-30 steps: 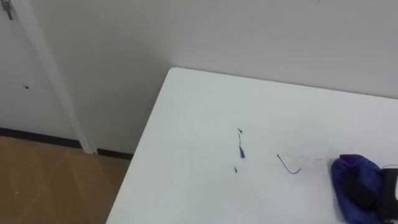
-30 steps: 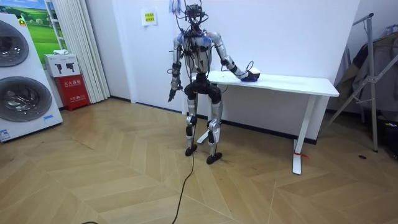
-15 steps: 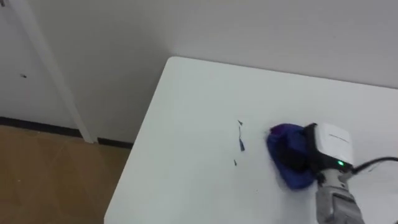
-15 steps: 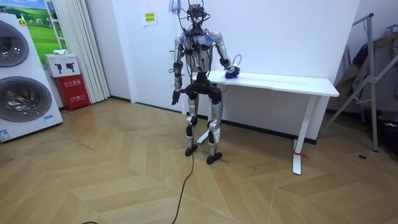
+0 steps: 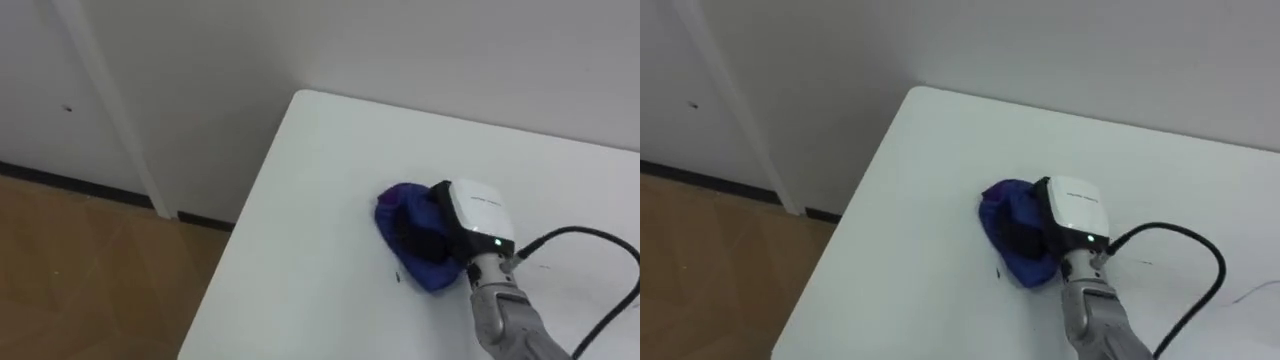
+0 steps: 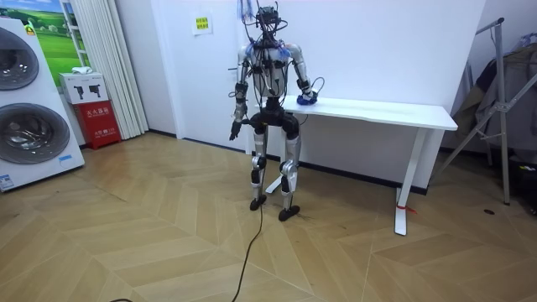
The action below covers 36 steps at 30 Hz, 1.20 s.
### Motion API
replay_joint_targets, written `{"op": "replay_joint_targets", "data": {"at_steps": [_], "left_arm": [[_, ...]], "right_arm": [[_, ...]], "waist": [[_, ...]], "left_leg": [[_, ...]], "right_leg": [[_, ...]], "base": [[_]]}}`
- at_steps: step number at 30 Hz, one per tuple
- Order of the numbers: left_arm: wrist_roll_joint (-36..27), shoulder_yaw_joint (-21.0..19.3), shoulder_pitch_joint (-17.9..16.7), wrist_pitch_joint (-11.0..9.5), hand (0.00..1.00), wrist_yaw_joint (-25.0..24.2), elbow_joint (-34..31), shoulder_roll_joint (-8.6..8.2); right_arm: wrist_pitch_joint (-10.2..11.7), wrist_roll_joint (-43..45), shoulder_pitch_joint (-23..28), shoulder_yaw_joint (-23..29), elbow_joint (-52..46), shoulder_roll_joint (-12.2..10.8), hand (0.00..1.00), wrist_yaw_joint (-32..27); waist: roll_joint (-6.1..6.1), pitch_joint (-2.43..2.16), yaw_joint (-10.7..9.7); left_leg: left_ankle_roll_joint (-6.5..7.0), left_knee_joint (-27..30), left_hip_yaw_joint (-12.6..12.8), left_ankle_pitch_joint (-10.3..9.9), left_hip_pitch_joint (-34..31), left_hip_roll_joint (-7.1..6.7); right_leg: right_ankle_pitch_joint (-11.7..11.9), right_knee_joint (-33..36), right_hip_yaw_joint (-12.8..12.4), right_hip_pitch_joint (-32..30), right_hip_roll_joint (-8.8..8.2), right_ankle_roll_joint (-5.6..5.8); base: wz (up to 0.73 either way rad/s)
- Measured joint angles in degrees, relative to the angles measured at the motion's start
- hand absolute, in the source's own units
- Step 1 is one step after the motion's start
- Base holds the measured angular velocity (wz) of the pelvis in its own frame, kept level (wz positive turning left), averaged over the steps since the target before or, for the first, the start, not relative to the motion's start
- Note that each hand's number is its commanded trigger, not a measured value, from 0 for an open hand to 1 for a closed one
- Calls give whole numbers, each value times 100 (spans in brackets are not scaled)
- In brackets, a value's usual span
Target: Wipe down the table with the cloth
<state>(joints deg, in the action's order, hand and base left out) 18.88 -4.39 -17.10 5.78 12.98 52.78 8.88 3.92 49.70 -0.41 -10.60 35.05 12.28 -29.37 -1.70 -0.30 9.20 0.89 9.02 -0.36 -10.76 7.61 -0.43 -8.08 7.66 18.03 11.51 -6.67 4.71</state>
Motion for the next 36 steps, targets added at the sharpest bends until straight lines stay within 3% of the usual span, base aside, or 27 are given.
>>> {"op": "replay_joint_targets", "data": {"at_steps": [2,6,10,13,16,18,20,22,23,25,28,30,31,35,36], "left_arm": [[92,-243,-39,16,0,5,0,-1],[229,-805,-121,38,0,32,-3,42],[427,-1113,-133,33,0,78,-57,31],[440,-1147,-145,-45,0,138,-115,60],[413,-1068,-146,-76,0,155,-114,60],[305,-885,-119,-74,0,154,-108,54],[298,-702,-51,-78,0,152,-13,43],[298,-583,109,-51,0,146,72,-13],[301,-524,236,-64,0,149,184,-62],[314,-269,439,-33,0,150,334,-80],[297,23,502,14,0,122,308,-114],[303,68,473,14,0,67,205,-141],[306,66,366,17,0,41,160,-129],[134,-6,-184,55,0,17,75,-99],[66,-18,-283,53,0,-11,78,-82]], "right_arm": [[120,-163,307,259,11,4,100,-291],[414,-758,879,1002,307,24,100,-915],[493,-1025,1072,1725,788,261,100,-1188],[498,-1156,1130,2100,1164,398,100,-1204],[468,-1315,1044,2068,1344,478,100,-1053],[334,-1467,826,1995,1302,450,100,-895],[44,-1463,579,1826,1145,439,100,-626],[-410,-1436,403,1623,822,357,100,-305],[-656,-1350,296,1436,562,306,100,-53],[-917,-929,-49,717,25,244,100,542],[-879,-617,-825,2,-193,81,100,1074],[-792,-563,-1225,-166,-123,81,100,1242],[-751,-596,-1369,-174,-123,83,100,1314],[-521,-951,-1285,-12,171,140,100,1291],[-284,-1208,-1028,160,477,169,100,1127]], "waist": [[2,-7,-34],[-36,-41,-339],[-64,-87,-581],[-122,-131,-593],[-161,-135,-580],[-163,-133,-542],[-144,-118,-426],[-145,-98,-384],[-135,-83,-226],[-144,-13,-67],[-150,123,133],[-195,149,298],[-202,146,383],[-220,133,340],[-234,127,227]], "left_leg": [[18,-32,-2,-2,66,-32],[62,-24,-33,-32,103,-48],[97,44,-66,-53,90,-104],[125,75,-86,-70,120,-131],[128,99,-105,-74,118,-132],[121,105,-42,-71,110,-120],[102,99,149,-70,110,-84],[73,86,229,-56,92,-40],[48,58,283,-52,94,-9],[14,83,138,-57,-10,15],[-62,145,41,-9,-241,79],[-63,130,-3,34,-343,91],[-59,126,-48,45,-387,89],[-44,150,-155,65,-384,60],[-36,150,-92,69,-364,41]], "right_leg": [[-17,-14,48,69,-35,24],[-16,2,80,153,-50,24],[-18,12,97,180,-97,27],[-16,17,114,229,-121,28],[-9,42,68,235,-120,39],[-9,43,-26,168,-113,39],[-9,42,-86,115,-97,39],[8,73,-185,30,-58,12],[28,121,-332,-78,-6,-21],[96,123,-393,-233,92,-128],[126,121,-354,-412,182,-185],[105,118,-285,-502,189,-219],[99,84,-205,-516,186,-220],[78,99,-3,-406,138,-189],[72,100,88,-343,99,-179]], "base": [[10],[7],[1],[2],[-6],[-25],[-48],[-39],[-55],[-44],[7],[24],[29],[47],[75]]}}
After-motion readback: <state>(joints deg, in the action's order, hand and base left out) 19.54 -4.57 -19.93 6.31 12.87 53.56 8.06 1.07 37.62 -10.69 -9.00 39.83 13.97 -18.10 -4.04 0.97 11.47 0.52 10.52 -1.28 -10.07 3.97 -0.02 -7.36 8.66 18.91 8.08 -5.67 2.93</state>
